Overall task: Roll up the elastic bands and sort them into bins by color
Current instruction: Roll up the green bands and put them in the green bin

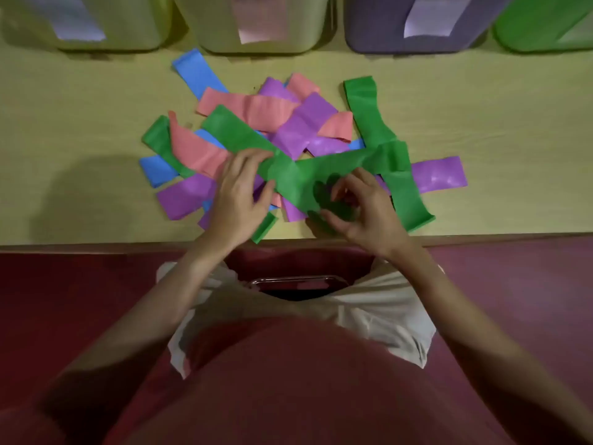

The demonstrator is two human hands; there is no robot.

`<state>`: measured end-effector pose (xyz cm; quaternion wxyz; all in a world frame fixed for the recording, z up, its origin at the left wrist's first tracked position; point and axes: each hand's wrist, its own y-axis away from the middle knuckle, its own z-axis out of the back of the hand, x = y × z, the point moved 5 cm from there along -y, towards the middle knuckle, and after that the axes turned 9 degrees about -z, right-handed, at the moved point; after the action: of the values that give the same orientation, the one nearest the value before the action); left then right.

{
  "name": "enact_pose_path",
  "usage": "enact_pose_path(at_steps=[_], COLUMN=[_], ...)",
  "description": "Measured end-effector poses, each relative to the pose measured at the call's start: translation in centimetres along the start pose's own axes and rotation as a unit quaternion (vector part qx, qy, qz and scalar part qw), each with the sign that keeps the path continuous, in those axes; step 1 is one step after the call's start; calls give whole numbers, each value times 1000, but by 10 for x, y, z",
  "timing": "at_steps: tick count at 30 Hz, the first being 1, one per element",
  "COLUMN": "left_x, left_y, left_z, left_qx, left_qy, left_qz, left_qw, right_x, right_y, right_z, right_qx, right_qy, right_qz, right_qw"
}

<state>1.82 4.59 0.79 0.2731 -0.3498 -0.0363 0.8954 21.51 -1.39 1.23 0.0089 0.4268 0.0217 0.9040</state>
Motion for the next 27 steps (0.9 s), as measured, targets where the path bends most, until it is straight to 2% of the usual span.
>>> enact_pose_path(at_steps=[6, 11, 18, 21, 24, 27], left_x=[11, 13, 12, 2, -16, -21], left_y=[3, 2, -3, -10, -13, -19], left_z=[-13, -21, -16, -5, 10, 17], left_qx=[-29, -8, 32, 18, -30, 1], left_qy=[-39, -91, -74, -58, 14, 95], left_qz=[-42, -47, -48, -67, -110, -100], left_qw=[998, 995, 996, 996, 993, 990], right_x=[-20, -27, -19, -3, 18, 37], right_y=[13, 18, 25, 23, 14, -1], right_z=[-14, -15, 2, 12, 25, 38], right_qx=[19, -1, -71, -153, -200, -222], right_qy=[91, 82, 66, 20, -60, -132], right_qz=[86, 105, 108, 96, 78, 68], right_qw=[992, 991, 989, 983, 975, 964])
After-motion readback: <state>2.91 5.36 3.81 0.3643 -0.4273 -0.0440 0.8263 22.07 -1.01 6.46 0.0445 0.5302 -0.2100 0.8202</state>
